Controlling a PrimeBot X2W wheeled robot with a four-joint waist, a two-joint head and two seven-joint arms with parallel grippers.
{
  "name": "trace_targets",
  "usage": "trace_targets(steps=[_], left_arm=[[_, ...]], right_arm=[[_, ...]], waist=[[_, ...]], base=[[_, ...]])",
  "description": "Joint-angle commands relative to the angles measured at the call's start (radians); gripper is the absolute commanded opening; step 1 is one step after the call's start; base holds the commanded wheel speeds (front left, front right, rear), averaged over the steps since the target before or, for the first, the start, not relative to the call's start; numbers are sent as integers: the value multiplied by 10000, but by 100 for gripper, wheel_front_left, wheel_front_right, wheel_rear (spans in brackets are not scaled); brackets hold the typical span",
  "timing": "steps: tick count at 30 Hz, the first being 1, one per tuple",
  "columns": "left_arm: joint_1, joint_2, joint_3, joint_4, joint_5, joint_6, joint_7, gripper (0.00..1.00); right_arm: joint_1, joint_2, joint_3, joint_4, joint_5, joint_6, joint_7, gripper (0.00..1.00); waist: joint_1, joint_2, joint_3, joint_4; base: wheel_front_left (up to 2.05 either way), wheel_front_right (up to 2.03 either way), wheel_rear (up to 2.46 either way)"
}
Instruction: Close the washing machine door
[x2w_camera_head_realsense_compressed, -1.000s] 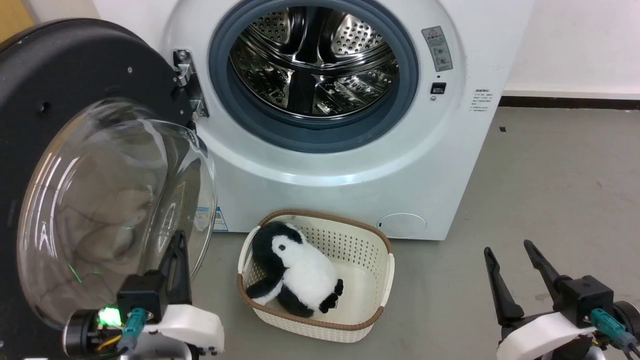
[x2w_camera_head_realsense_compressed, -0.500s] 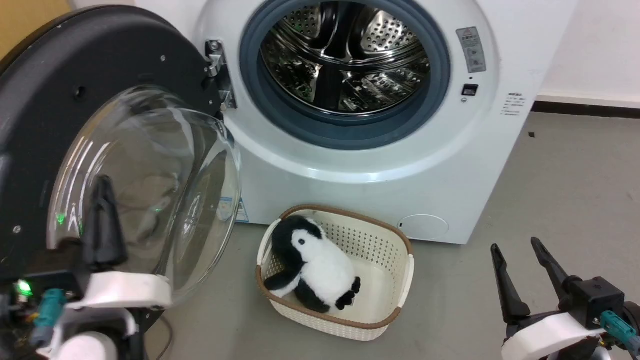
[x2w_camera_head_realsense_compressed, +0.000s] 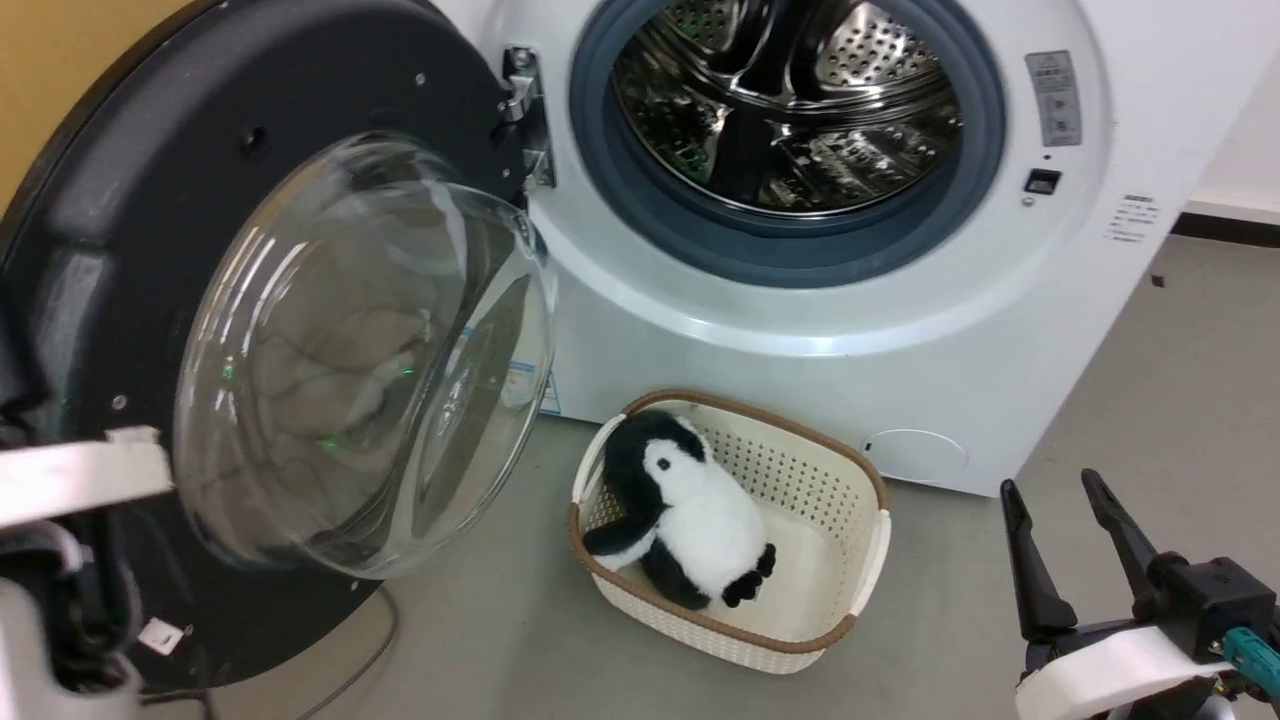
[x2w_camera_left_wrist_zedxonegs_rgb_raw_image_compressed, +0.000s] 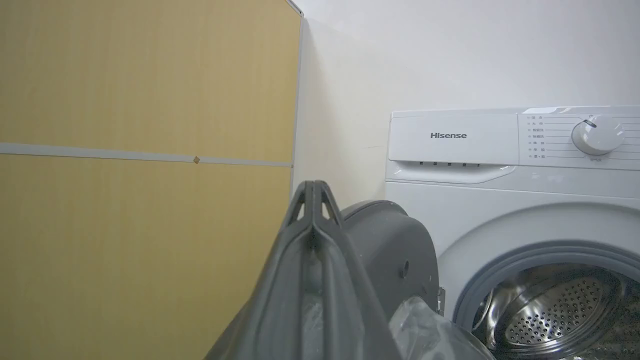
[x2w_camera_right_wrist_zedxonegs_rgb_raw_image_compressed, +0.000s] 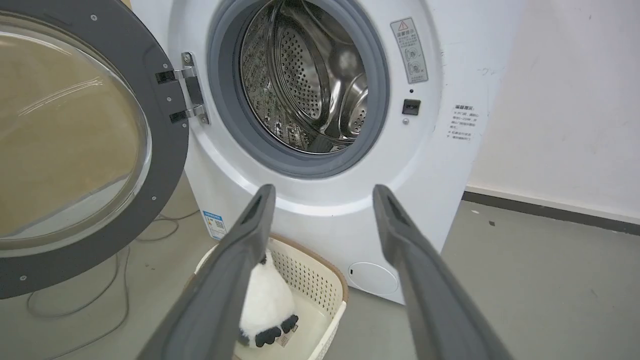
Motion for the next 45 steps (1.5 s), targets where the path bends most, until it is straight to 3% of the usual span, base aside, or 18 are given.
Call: trace_targets(steps=[1, 8, 15, 25, 36, 45], left_arm=[[-324, 281, 309, 12, -221, -73, -49, 0], [-886, 724, 1176, 598, -1344, -131, 245, 0], [-1484, 755, 2443, 1791, -3244, 24, 804, 0], [-1589, 666, 3678, 3489, -5932, 44, 2747, 0], [-874, 311, 4125, 4373, -8399, -1109, 5372, 0], [31, -213, 3453, 3742, -9386, -1305, 6962, 0]], right_arm=[[-121, 24, -48, -12, 64, 4, -137, 100], [-188, 27, -150, 2, 81, 4, -284, 100], [-261, 30, -216, 44, 95, 5, -430, 100], [-345, 33, -253, 74, 113, 5, -618, 100], [-468, 38, -306, 90, 117, 6, -848, 100], [-533, 42, -413, 95, 159, 6, -1035, 100]], waist=[[0, 0, 75, 161], [0, 0, 258, 512], [0, 0, 411, 819], [0, 0, 578, 1084], [0, 0, 774, 1384], [0, 0, 929, 1717]], base=[[0, 0, 0], [0, 0, 0], [0, 0, 0], [0, 0, 0], [0, 0, 0], [0, 0, 0]])
